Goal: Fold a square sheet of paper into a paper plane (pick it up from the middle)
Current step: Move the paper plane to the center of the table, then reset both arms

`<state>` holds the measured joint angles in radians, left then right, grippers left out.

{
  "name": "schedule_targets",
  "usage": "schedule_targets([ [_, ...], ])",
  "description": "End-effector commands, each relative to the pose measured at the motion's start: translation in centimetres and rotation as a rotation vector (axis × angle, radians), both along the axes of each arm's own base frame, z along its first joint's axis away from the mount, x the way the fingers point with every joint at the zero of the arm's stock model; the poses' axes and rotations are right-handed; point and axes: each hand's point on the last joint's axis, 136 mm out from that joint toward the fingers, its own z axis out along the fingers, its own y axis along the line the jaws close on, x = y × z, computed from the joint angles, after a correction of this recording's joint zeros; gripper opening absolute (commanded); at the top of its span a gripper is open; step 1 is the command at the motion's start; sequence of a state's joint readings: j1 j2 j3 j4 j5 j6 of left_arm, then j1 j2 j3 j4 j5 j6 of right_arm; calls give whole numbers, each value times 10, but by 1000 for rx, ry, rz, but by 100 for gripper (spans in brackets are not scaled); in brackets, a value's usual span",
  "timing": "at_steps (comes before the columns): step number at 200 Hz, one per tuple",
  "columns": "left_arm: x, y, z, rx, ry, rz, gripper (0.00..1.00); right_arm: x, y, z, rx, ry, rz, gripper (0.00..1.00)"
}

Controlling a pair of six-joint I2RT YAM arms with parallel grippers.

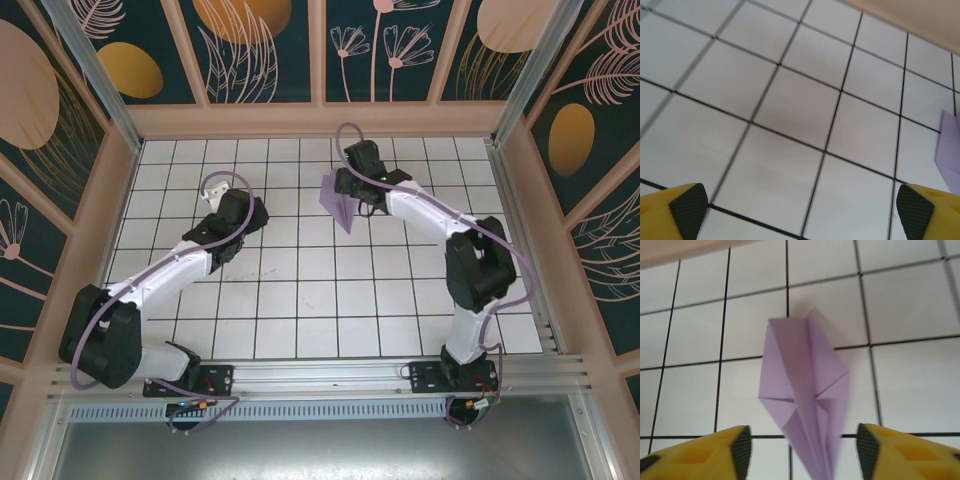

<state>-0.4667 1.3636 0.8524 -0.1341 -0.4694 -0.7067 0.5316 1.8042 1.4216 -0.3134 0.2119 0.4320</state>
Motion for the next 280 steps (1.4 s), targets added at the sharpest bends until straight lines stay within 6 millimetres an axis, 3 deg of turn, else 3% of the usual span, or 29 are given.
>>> schedule_targets([
  [1, -4, 39, 27, 174, -91, 81, 99, 5, -58, 52, 2, -179, -148, 70],
  [25, -19, 75, 41, 270, -181, 185, 99, -7, -119, 63, -25, -284, -276, 89],
  [45, -38, 110, 42, 333, -235, 299, 99, -22, -171, 55, -76, -324, -397, 97],
  [65, -55, 137, 34, 353, -263, 368, 99, -39, -218, 34, -138, -317, -512, 99],
  [85, -67, 150, 23, 389, -306, 381, 99, -59, -257, 6, -195, -291, -613, 99],
  [119, -77, 168, -2, 405, -317, 378, 99, -89, -298, -39, -226, -281, -697, 99],
  [146, -72, 169, -12, 407, -341, 313, 99, -91, -287, -45, -204, -364, -585, 99],
  [228, -34, 131, 4, 356, -504, 43, 99, -84, -258, -30, -178, -572, -384, 99],
  [280, -14, 139, 6, 318, -525, 6, 99, -75, -241, -27, -185, -608, -255, 99],
])
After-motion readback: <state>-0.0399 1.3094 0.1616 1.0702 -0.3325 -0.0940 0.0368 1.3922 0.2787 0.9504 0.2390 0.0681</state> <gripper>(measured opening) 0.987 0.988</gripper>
